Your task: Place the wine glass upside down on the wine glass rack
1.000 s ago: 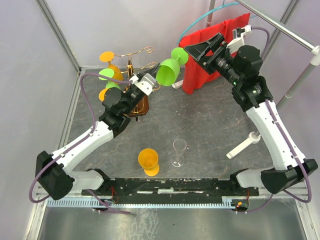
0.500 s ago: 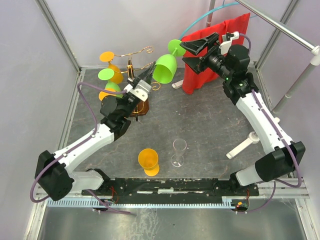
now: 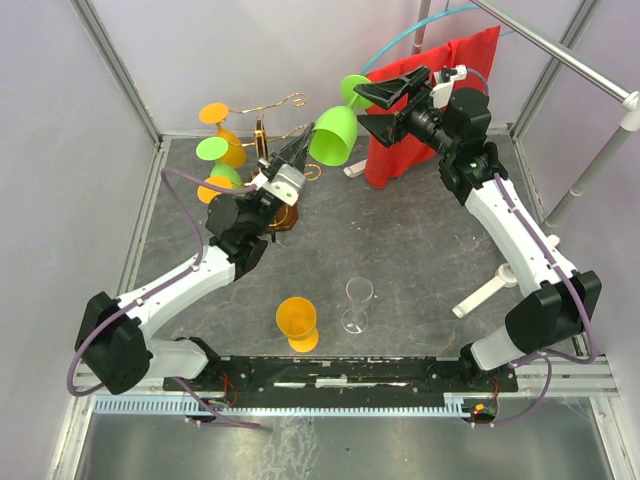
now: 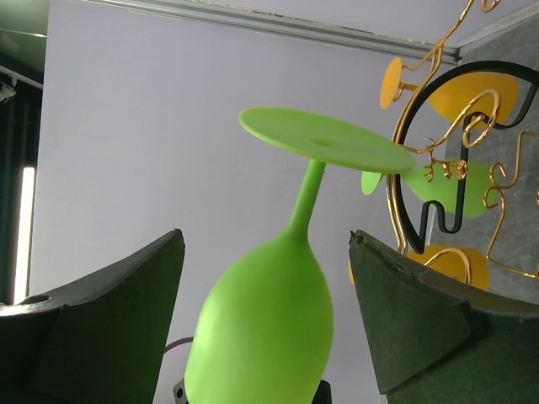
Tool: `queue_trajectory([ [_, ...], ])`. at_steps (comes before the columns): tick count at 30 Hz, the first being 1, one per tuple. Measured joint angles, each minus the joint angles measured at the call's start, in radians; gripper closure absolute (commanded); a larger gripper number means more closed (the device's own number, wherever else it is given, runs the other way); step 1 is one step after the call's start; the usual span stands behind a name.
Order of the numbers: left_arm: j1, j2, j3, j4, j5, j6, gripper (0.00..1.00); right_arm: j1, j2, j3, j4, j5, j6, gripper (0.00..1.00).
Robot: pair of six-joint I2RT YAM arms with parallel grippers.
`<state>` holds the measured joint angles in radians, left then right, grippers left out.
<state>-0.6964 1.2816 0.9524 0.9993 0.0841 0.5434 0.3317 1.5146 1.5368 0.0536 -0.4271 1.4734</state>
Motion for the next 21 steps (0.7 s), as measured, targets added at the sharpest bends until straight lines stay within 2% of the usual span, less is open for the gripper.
queue_trajectory([
  [3,-0.002,0.020,0.000,0.007,0.000,0.000,0.97,0.000,0.016,0.008,0.003,-0.008,0.003,0.16],
  [12,-0.014,0.060,0.000,0.038,0.000,0.000,0.97,0.000,0.045,0.015,0.017,-0.027,0.008,0.31],
  [21,-0.032,0.080,0.003,0.078,-0.005,0.008,0.97,0.000,0.072,0.015,0.058,-0.049,0.021,0.59],
])
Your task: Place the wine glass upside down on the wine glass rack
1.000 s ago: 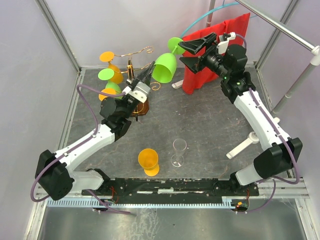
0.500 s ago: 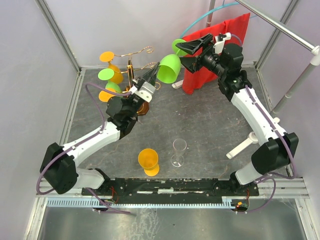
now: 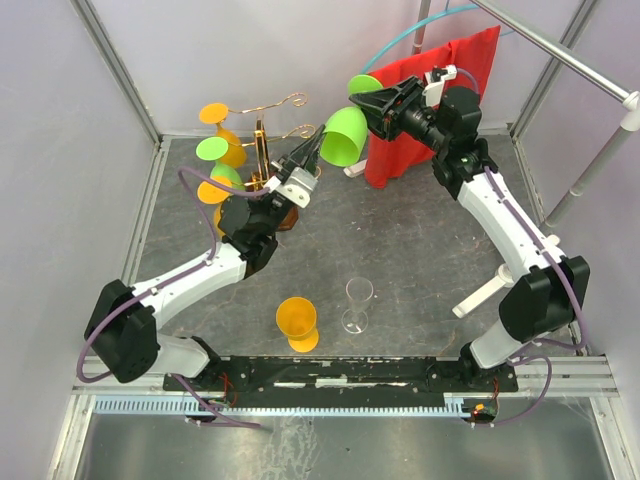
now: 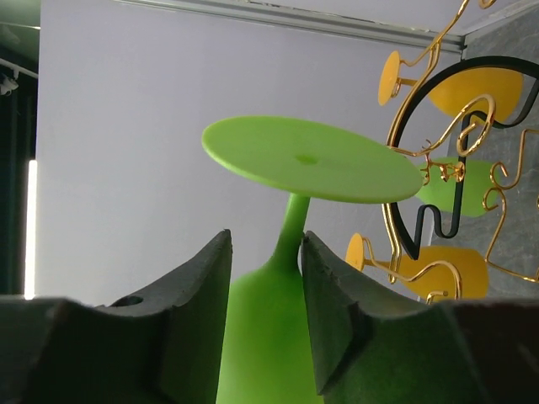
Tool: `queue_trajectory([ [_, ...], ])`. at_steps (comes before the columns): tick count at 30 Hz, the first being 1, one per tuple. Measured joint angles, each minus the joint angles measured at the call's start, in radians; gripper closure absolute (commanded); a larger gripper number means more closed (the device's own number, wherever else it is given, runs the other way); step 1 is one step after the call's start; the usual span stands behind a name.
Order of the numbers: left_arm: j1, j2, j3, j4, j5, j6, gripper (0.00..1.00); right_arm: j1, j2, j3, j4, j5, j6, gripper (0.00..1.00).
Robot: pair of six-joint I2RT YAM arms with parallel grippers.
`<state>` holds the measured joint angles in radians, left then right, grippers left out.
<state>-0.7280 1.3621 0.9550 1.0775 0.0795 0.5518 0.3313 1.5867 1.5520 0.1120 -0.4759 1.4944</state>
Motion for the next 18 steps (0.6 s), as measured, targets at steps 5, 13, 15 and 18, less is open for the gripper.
queue_trajectory([
  [5,-0.006,0.002,0.001,0.016,-0.004,0.011,0.97,-0.002,0.015,0.000,0.017,-0.010,0.008,0.81],
  [13,-0.011,0.002,0.001,0.020,-0.011,0.013,0.60,-0.013,0.026,0.014,0.052,-0.018,0.029,0.99],
  [15,-0.014,0.002,0.001,0.018,-0.011,0.013,0.49,-0.009,0.034,0.031,0.051,-0.029,0.014,0.99],
  [18,-0.020,-0.001,-0.007,0.012,-0.008,0.013,0.38,-0.004,0.048,0.067,0.037,-0.043,-0.024,0.99],
])
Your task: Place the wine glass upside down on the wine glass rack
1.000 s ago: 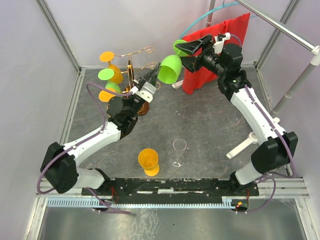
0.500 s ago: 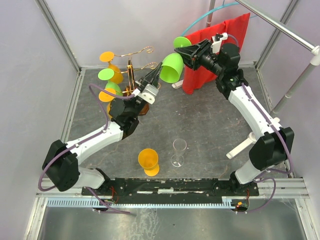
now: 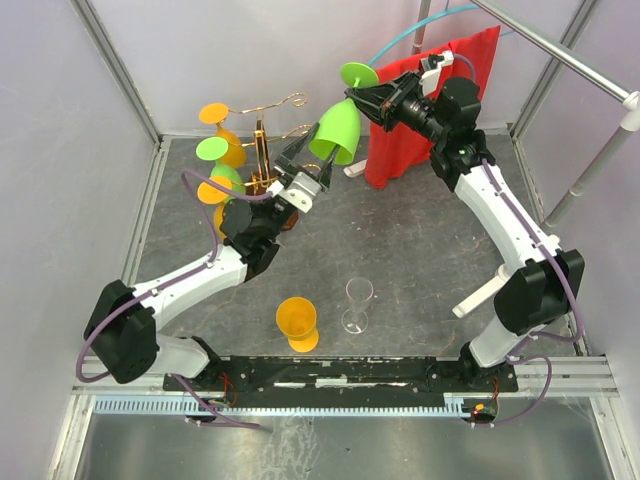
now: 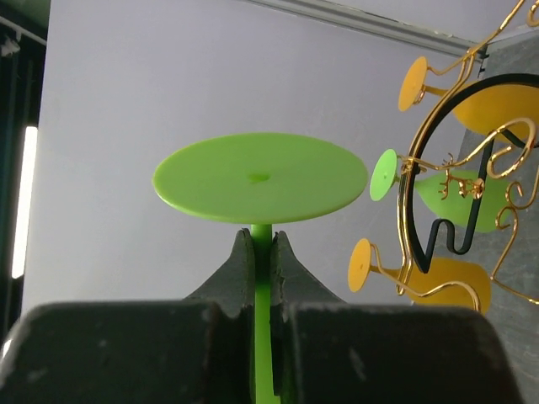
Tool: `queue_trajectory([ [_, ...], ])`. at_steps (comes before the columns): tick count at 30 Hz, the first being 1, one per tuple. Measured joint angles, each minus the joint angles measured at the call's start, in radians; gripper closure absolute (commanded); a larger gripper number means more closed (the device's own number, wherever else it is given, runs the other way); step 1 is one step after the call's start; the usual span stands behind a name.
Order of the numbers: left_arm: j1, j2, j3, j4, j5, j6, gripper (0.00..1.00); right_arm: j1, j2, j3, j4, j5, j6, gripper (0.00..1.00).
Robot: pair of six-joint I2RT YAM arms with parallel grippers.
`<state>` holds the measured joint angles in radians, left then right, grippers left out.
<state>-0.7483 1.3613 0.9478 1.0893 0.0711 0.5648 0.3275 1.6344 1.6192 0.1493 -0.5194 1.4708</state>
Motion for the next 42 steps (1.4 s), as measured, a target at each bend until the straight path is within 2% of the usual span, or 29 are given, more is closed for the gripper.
queue_trajectory([
  [5,0.000,-0.034,-0.049,-0.055,-0.005,0.000,0.30,0.002,0.028,0.090,-0.072,-0.003,-0.119,0.99],
  [14,0.000,-0.173,-0.128,-0.266,-0.071,-0.048,0.12,0.002,0.051,0.282,-0.325,0.073,-0.510,0.99],
  [17,0.000,-0.194,-0.068,-0.408,-0.126,-0.092,0.08,0.002,0.051,0.290,-0.385,0.118,-0.640,0.99],
  [23,0.002,-0.168,0.187,-0.661,-0.245,-0.188,0.05,0.002,0.051,0.257,-0.454,0.200,-0.853,0.99],
  [28,0.029,-0.138,0.359,-0.784,-0.284,-0.251,0.05,0.003,0.051,0.132,-0.408,0.237,-1.004,0.99],
  [33,0.065,-0.136,0.396,-0.848,-0.302,-0.296,0.05,0.017,0.051,-0.011,-0.296,0.252,-1.133,0.99],
  [37,0.085,-0.124,0.437,-0.911,-0.311,-0.323,0.04,0.039,0.052,-0.127,-0.126,0.242,-1.218,0.99],
  [42,0.103,-0.106,0.513,-0.974,-0.317,-0.351,0.03,0.055,0.100,-0.171,0.072,0.202,-1.271,0.99],
])
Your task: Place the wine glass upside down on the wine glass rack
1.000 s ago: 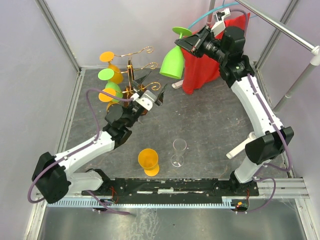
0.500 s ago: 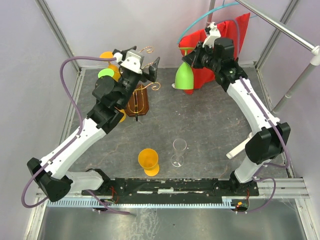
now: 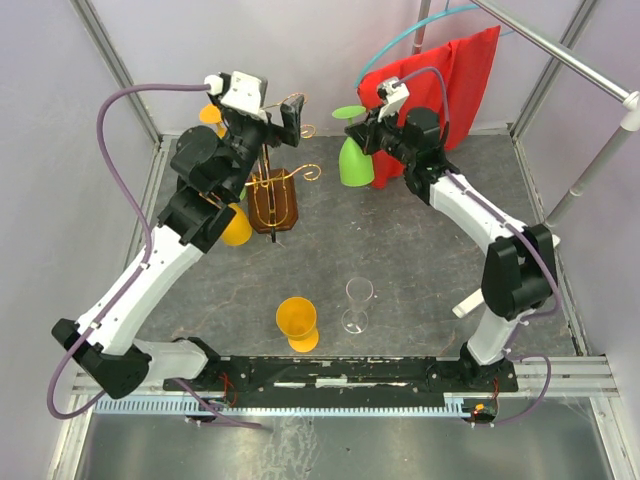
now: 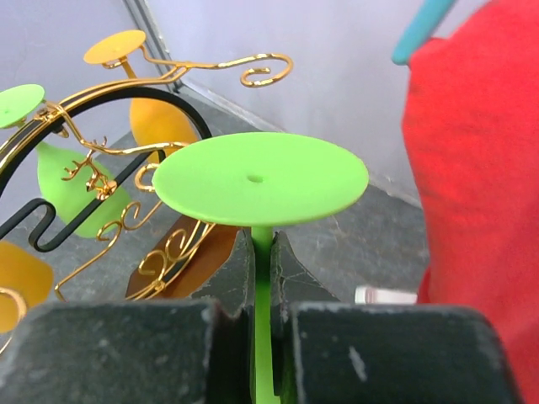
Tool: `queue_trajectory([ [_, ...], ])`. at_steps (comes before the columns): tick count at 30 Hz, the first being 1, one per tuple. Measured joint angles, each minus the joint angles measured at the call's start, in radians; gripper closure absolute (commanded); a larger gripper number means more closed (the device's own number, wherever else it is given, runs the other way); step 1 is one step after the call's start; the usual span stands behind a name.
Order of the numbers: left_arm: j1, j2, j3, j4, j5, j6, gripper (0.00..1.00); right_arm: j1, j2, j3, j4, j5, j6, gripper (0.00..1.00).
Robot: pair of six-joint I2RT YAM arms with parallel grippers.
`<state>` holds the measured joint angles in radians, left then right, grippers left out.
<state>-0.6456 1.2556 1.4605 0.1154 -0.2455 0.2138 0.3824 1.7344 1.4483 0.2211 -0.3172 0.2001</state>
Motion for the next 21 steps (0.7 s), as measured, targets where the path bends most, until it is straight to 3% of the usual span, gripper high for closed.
queue_trajectory([
  [9,0.159,0.090,0.194,-0.152,0.085,-0.142,0.00,0.008,0.172,0.012,0.246,-0.061,-0.058,0.99],
  [14,0.248,0.120,0.201,-0.195,0.148,-0.198,0.00,0.008,0.280,0.086,0.291,-0.091,-0.093,0.99],
  [21,0.283,0.132,0.198,-0.205,0.182,-0.210,0.01,0.008,0.415,0.218,0.385,-0.142,-0.097,0.99],
])
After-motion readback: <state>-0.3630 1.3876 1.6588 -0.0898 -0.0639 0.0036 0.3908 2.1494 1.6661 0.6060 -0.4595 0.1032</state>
